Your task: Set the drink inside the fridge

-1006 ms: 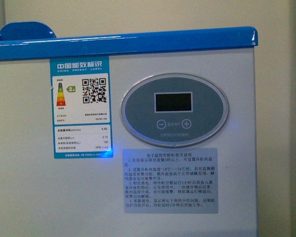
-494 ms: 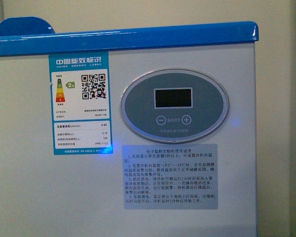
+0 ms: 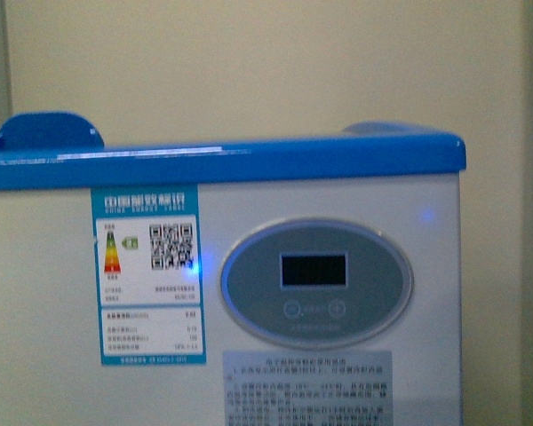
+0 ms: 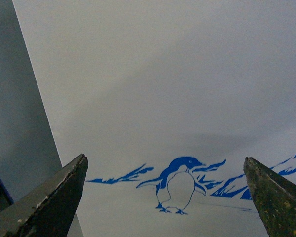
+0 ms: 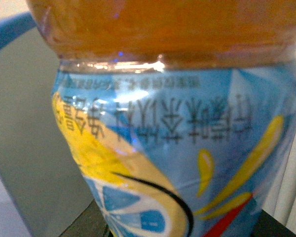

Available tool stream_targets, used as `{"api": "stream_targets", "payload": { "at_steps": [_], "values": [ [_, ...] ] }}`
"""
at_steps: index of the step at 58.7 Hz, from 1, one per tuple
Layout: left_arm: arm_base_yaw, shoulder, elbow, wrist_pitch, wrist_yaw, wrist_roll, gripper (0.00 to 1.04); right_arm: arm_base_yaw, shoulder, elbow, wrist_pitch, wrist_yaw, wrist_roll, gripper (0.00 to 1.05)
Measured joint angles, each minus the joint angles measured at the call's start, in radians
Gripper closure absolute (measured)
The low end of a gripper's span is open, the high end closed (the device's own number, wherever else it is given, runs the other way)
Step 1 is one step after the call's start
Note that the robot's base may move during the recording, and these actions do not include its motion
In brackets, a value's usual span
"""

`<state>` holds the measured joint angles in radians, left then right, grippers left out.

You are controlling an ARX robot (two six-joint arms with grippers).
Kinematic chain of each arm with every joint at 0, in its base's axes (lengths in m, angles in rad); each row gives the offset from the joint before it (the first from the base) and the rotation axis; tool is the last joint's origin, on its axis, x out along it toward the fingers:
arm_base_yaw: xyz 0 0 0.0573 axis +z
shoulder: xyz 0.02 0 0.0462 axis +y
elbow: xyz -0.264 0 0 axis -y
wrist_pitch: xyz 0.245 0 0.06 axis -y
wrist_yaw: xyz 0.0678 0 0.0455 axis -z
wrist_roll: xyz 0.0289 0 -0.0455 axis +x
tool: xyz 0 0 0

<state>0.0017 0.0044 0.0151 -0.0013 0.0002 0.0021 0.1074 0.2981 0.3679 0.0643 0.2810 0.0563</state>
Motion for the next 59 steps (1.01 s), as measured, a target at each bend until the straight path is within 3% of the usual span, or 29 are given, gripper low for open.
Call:
{"api": "stream_targets", "payload": {
  "at_steps": [59],
  "values": [
    [0.0,0.0,0.0,0.0,0.0,0.0,0.08,0.0,0.0,0.002,0.0,0.0,0.0,0.68]
  ]
}}
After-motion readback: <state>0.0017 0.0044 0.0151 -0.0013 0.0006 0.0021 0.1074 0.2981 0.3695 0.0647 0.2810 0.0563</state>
